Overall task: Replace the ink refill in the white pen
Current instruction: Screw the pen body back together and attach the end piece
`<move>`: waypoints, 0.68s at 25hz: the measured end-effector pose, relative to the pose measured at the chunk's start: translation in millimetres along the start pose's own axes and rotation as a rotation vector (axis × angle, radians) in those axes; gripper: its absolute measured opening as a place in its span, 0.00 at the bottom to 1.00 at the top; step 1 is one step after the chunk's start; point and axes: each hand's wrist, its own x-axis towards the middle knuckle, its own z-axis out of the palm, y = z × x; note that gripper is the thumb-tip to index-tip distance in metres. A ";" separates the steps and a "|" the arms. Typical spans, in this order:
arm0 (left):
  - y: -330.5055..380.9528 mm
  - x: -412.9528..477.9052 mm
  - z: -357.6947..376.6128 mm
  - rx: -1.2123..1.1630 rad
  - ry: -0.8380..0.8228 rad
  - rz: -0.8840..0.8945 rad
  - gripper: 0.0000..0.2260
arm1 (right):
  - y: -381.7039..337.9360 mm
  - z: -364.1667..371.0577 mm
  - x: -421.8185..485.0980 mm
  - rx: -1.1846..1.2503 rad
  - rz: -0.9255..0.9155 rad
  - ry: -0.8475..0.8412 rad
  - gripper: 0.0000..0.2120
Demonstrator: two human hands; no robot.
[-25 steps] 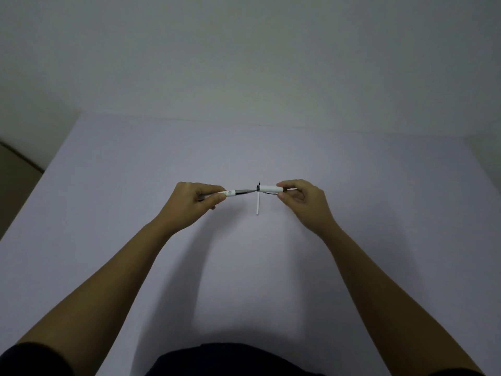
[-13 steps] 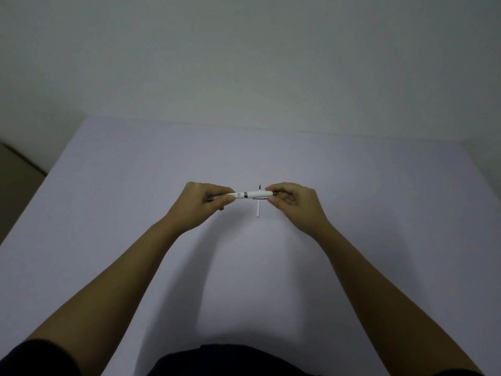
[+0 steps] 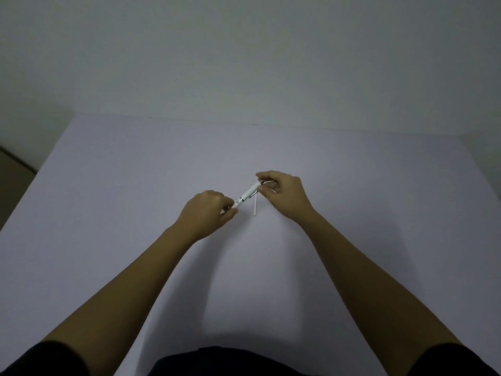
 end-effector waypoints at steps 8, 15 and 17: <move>1.5 51.4 60.0 -0.252 -0.067 -0.422 0.15 | 87.4 42.4 9.4 -0.381 0.266 -0.133 0.21; -3.2 76.6 109.5 -0.273 0.042 -0.512 0.14 | 136.1 76.8 -17.7 -0.608 0.248 -0.180 0.26; -4.1 73.3 116.2 -0.265 0.088 -0.493 0.13 | 138.1 79.9 -19.0 -0.636 0.227 -0.131 0.26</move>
